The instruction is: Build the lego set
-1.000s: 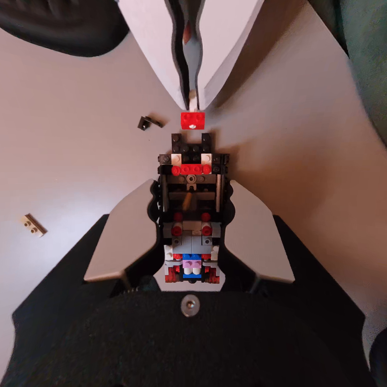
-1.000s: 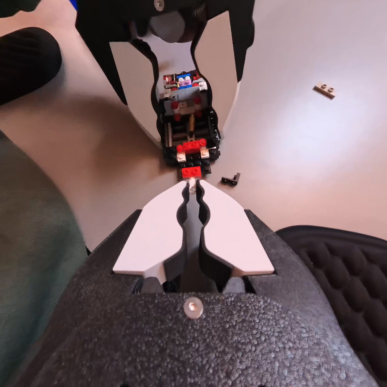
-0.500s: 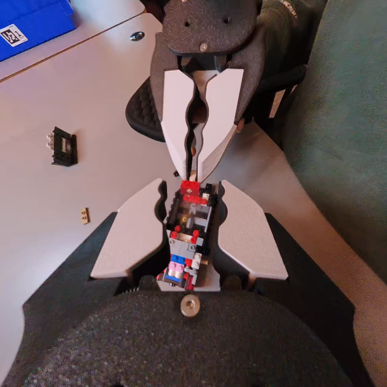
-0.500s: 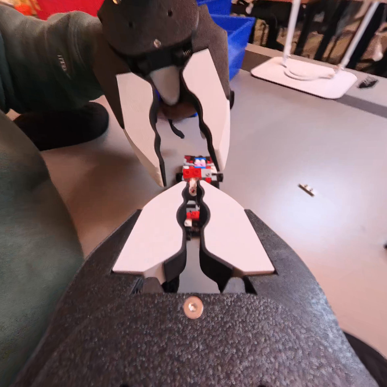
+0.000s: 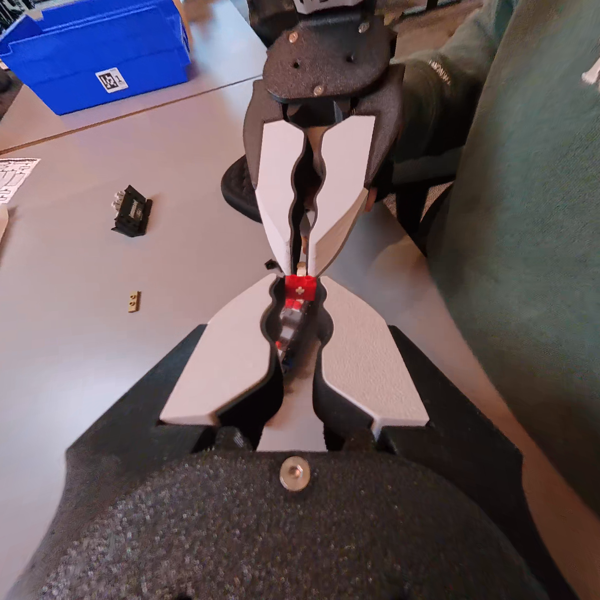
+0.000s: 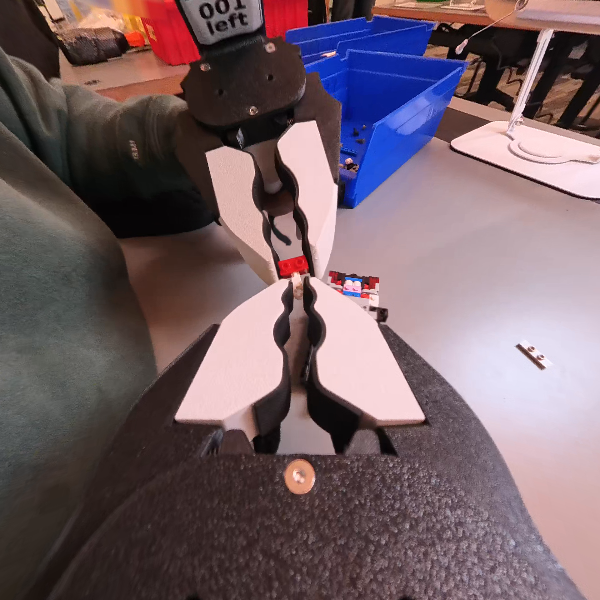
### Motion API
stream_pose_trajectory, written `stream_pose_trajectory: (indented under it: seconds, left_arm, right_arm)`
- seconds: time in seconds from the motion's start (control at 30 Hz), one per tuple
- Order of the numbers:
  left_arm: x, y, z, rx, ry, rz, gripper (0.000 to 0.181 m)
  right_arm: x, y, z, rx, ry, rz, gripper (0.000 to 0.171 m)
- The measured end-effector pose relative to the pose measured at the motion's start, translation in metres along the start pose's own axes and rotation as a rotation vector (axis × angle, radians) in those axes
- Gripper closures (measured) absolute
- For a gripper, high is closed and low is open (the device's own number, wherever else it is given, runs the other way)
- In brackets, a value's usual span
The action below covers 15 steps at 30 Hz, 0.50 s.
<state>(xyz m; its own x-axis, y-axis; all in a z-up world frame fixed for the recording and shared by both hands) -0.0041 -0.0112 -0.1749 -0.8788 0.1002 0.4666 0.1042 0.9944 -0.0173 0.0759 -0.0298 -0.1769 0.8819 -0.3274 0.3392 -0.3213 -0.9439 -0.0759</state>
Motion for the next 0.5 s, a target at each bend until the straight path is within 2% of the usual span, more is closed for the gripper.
stream_pose_trajectory:
  seconds: [0.33, 0.37, 0.43, 0.5]
  left_arm:
    - [0.003, 0.001, -0.004, 0.075, -0.071, 0.028, 0.163]
    - [0.017, 0.014, -0.002, 0.098, -0.097, -0.037, 0.163]
    - [0.048, 0.023, 0.002, 0.187, -0.163, -0.001, 0.163]
    - [0.038, 0.012, 0.006, 0.095, -0.101, -0.030, 0.163]
  right_arm:
    - [0.010, -0.005, 0.004, -0.018, 0.013, -0.019, 0.165]
    - [0.019, -0.016, 0.013, -0.017, 0.057, 0.037, 0.165]
    - [0.042, -0.030, 0.021, -0.115, 0.023, 0.057, 0.165]
    - [0.046, -0.028, 0.011, -0.054, 0.024, 0.077, 0.165]
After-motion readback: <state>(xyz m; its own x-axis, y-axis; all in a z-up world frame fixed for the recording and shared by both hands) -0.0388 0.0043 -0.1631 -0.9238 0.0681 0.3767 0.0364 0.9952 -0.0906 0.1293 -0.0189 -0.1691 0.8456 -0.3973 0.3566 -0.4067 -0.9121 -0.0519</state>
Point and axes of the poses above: each gripper's, where its closed fingertips meet, x back along the fingers, z out of its underside, y = z × x across the jaws, the point moved 5 cm from there along x, back along the fingers, and after that the axes turned 8 degrees about x, right-handed, at the moved point
